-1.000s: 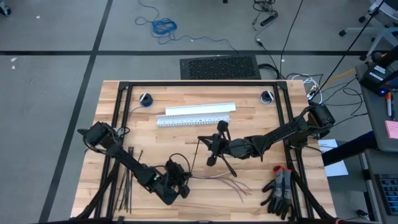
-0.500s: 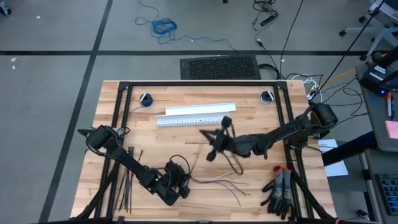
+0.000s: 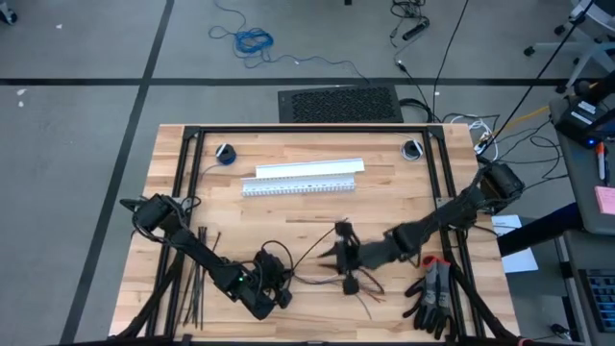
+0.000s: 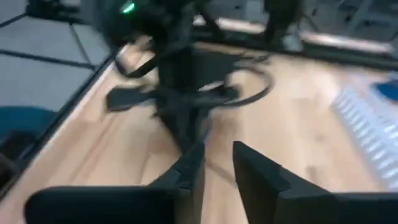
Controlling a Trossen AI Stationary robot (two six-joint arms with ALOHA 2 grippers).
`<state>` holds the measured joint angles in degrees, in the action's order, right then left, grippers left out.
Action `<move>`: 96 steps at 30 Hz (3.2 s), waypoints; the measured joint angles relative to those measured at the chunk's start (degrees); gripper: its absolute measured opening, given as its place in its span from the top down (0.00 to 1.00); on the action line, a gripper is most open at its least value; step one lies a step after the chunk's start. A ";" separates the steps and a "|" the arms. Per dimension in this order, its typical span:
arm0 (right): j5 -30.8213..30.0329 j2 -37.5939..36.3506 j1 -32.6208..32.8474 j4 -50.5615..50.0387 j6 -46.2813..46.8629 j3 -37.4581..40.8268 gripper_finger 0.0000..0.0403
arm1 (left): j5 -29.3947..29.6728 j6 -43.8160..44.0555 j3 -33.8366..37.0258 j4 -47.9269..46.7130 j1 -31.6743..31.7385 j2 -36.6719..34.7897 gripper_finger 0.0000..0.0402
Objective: Ziptie cables
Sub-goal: Wrap the black zip tie on the cables
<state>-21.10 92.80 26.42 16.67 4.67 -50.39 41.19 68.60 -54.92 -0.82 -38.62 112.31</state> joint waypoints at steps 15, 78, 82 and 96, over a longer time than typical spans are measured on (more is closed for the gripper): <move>5.47 22.15 -1.40 14.12 9.87 -3.66 0.61 | 2.50 -1.99 -0.37 -0.10 2.59 0.13 0.98; 4.56 32.30 -2.94 -17.46 19.06 -21.84 1.00 | 5.41 15.79 -0.52 -23.30 -1.69 -1.90 0.99; 4.63 32.30 -2.93 -17.23 17.57 -21.84 1.00 | 5.16 15.91 -0.69 -23.29 -1.81 -2.13 0.97; 4.72 31.87 -2.75 -17.63 17.02 -21.70 0.93 | 1.42 11.99 -0.69 -21.92 -1.62 -4.15 0.63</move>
<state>-16.38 124.66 23.67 -0.96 21.69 -72.10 42.61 80.59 -55.60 -22.74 -40.24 108.16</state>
